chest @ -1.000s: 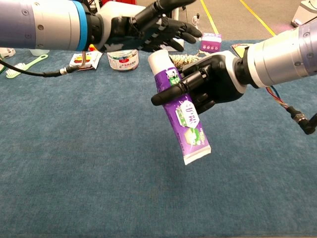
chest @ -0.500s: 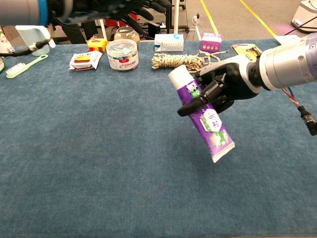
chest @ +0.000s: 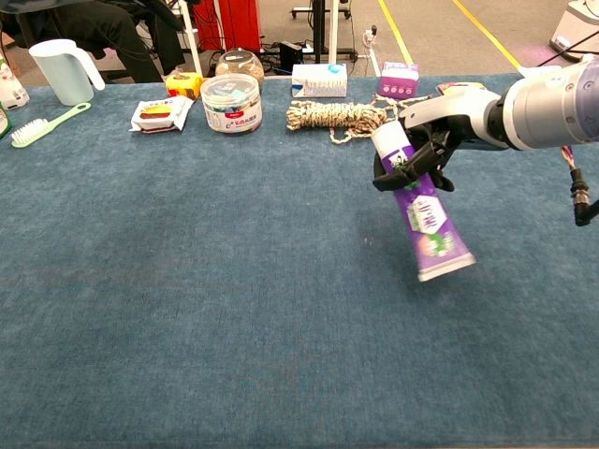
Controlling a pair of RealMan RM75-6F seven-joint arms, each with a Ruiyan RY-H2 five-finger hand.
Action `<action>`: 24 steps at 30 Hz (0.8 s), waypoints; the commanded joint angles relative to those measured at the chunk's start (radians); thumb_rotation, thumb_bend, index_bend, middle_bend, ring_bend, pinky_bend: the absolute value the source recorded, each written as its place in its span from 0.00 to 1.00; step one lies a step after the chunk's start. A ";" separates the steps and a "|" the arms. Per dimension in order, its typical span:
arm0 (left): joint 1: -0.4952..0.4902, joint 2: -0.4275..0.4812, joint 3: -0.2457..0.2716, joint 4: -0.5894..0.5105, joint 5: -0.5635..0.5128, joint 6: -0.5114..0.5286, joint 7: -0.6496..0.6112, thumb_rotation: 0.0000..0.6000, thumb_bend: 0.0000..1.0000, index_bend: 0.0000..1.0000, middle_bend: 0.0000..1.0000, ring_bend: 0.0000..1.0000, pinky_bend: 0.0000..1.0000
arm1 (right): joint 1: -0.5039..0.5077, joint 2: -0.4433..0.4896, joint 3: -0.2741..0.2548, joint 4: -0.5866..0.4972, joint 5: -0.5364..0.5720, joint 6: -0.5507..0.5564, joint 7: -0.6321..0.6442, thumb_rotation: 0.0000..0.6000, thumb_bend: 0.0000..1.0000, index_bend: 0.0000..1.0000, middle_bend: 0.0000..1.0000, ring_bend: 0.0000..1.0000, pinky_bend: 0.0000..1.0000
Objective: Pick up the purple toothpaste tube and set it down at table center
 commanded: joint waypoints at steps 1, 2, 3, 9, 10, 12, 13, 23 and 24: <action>0.020 0.016 0.012 -0.010 0.018 0.019 0.006 0.00 0.04 0.00 0.00 0.00 0.12 | 0.012 -0.014 -0.025 0.003 0.026 0.032 -0.055 0.47 0.45 0.26 0.45 0.52 0.47; 0.029 0.023 0.016 -0.012 0.024 0.026 0.009 0.00 0.04 0.00 0.00 0.00 0.12 | 0.012 -0.015 -0.030 0.004 0.025 0.041 -0.071 0.42 0.45 0.22 0.41 0.48 0.44; 0.038 0.031 0.022 -0.015 0.031 0.035 0.011 0.00 0.04 0.00 0.00 0.00 0.12 | 0.011 -0.015 -0.033 0.001 0.026 0.049 -0.087 0.40 0.45 0.19 0.38 0.45 0.42; 0.077 0.064 0.042 -0.020 0.053 0.063 0.023 0.00 0.04 0.00 0.00 0.00 0.12 | -0.019 0.006 -0.021 -0.021 0.013 0.093 -0.111 0.30 0.45 0.08 0.24 0.32 0.32; 0.083 0.069 0.046 -0.022 0.054 0.068 0.029 0.00 0.04 0.00 0.00 0.00 0.12 | -0.028 0.012 -0.018 -0.026 0.005 0.105 -0.110 0.30 0.45 0.08 0.23 0.31 0.32; 0.097 0.079 0.052 -0.028 0.050 0.081 0.047 0.00 0.04 0.00 0.00 0.00 0.12 | -0.050 0.028 -0.009 -0.041 -0.015 0.128 -0.105 0.31 0.45 0.08 0.22 0.31 0.31; 0.105 0.085 0.057 -0.030 0.048 0.089 0.064 0.00 0.04 0.00 0.00 0.00 0.12 | -0.064 0.036 -0.002 -0.047 -0.025 0.144 -0.096 0.32 0.45 0.09 0.22 0.31 0.31; 0.209 0.121 0.112 -0.133 -0.057 0.270 0.359 0.07 0.04 0.03 0.00 0.00 0.12 | -0.255 0.098 0.065 -0.092 -0.194 0.362 0.038 0.47 0.45 0.27 0.36 0.40 0.39; 0.225 0.120 0.118 -0.147 -0.066 0.295 0.382 0.10 0.04 0.05 0.01 0.00 0.12 | -0.277 0.103 0.064 -0.089 -0.218 0.388 0.041 0.47 0.45 0.29 0.37 0.41 0.40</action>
